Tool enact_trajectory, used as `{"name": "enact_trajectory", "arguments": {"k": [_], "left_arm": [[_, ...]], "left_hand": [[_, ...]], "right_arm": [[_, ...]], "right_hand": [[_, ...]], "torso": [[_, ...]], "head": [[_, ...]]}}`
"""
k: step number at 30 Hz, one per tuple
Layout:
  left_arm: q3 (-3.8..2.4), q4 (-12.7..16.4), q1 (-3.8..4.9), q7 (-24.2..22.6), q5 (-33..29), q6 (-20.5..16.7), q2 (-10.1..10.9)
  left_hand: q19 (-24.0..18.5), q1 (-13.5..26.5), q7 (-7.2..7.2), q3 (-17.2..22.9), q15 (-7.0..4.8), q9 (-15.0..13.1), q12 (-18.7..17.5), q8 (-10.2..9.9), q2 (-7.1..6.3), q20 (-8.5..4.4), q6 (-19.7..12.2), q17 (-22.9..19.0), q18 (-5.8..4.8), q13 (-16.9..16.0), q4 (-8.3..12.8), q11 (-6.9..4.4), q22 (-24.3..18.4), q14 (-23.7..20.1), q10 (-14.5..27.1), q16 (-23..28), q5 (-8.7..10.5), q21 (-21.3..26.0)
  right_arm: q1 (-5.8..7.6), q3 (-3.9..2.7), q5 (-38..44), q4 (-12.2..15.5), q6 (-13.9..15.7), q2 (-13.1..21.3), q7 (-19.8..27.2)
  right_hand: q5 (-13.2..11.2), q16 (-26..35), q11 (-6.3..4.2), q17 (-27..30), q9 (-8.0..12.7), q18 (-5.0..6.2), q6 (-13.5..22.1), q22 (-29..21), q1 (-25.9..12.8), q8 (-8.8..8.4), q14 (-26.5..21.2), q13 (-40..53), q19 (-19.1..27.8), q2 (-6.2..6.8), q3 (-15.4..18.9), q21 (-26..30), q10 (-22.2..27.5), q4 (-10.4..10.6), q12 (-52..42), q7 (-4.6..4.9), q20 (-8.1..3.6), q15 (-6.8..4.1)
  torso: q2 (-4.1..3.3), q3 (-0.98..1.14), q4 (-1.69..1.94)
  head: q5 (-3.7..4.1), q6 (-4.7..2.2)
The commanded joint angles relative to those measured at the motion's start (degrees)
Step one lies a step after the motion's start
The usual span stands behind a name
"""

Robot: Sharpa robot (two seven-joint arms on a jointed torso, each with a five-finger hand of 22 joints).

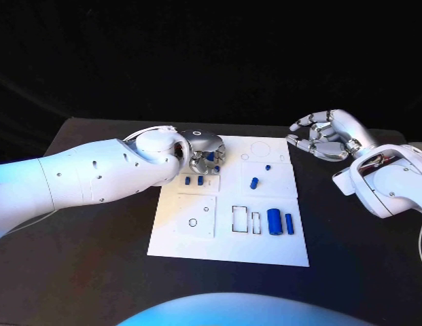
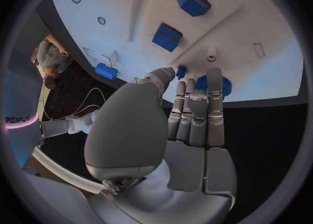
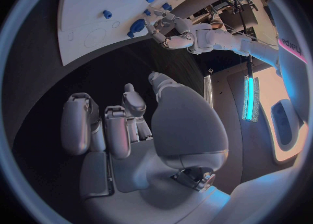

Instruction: Assemble the parts on the task board

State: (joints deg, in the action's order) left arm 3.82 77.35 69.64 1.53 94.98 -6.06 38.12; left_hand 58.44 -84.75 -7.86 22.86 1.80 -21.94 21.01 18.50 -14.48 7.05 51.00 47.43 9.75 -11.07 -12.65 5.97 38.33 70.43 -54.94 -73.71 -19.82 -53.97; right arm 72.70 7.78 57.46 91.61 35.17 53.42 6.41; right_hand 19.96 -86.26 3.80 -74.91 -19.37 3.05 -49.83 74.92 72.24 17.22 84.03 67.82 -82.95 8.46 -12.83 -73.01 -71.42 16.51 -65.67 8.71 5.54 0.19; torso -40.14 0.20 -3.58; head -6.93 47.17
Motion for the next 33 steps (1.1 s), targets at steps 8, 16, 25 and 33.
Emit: {"name": "enact_trajectory", "arguments": {"k": [8,16,25,33], "left_arm": [[-0.01,-0.8,-0.32,0.4,0.5,1.3,-1.0],[0.00,-1.2,-0.39,1.0,0.5,2.5,-1.3],[0.01,-1.7,-0.52,1.3,0.5,3.6,-1.7],[0.03,-2.2,-0.89,1.5,0.4,4.2,-2.1]], "left_hand": [[-0.5,-0.6,0.03,0.8,0.02,0.4,0.3,-0.5,0.04,0.12,0.7,1.2,0.78,0.4,0.2,-0.13,0.6,1.1,-1.2,-1.3,0.26,-1.0],[0.1,-1.1,-0.07,1.6,-0.15,0.6,0.5,-0.6,0.39,0.01,1.2,2.5,0.59,0.6,0.5,-0.35,2.3,2.0,-2.2,-2.5,0.39,-2.6],[0.2,-1.7,-0.22,2.7,-0.27,0.8,0.5,-0.6,0.97,-0.10,1.8,2.8,0.47,1.0,1.2,-0.47,3.6,2.3,-2.8,-3.3,0.79,-3.9],[0.2,-1.9,-0.29,3.2,-0.29,1.0,0.4,-0.7,1.20,-0.14,1.9,2.9,0.42,1.1,1.6,-0.48,4.2,2.4,-3.0,-3.6,1.17,-4.5]], "right_arm": [[-0.03,-0.01,0.2,0.3,-0.1,0.0,0.5],[-0.03,-0.01,0.2,0.3,-0.2,0.0,0.5],[-0.03,-0.01,0.2,0.3,-0.2,0.0,0.5],[-0.03,-0.01,0.2,0.4,-0.2,0.0,0.4]], "right_hand": [[0.2,0.3,0.03,-7.9,-0.1,0.74,0.4,5.6,-0.2,0.25,3.9,-0.1,0.4,0.29,-0.3,0.3,0.4,0.1,0.3,-0.07,0.06,-0.56],[0.2,0.3,0.03,-7.9,-0.1,0.74,0.4,5.6,-0.2,0.25,3.9,-0.1,0.4,0.29,-0.3,0.3,0.4,0.1,0.3,-0.07,0.06,-0.56],[0.2,0.3,0.00,-7.9,-0.1,0.75,0.4,5.6,-0.2,0.31,3.9,-0.2,0.5,0.29,-0.3,0.4,0.3,0.1,0.4,-0.08,0.05,-0.58],[0.2,0.3,0.00,-7.9,-0.1,0.75,0.4,5.6,-0.2,0.31,3.9,-0.2,0.5,0.29,-0.3,0.4,0.3,0.1,0.4,-0.08,0.05,-0.58]], "torso": [[0.01,0.03,-0.01],[0.02,0.09,0.01],[-0.02,0.05,-0.03],[-0.01,0.04,-0.03]], "head": [[0.17,0.11],[0.20,0.26],[0.32,0.38],[0.52,0.58]]}}
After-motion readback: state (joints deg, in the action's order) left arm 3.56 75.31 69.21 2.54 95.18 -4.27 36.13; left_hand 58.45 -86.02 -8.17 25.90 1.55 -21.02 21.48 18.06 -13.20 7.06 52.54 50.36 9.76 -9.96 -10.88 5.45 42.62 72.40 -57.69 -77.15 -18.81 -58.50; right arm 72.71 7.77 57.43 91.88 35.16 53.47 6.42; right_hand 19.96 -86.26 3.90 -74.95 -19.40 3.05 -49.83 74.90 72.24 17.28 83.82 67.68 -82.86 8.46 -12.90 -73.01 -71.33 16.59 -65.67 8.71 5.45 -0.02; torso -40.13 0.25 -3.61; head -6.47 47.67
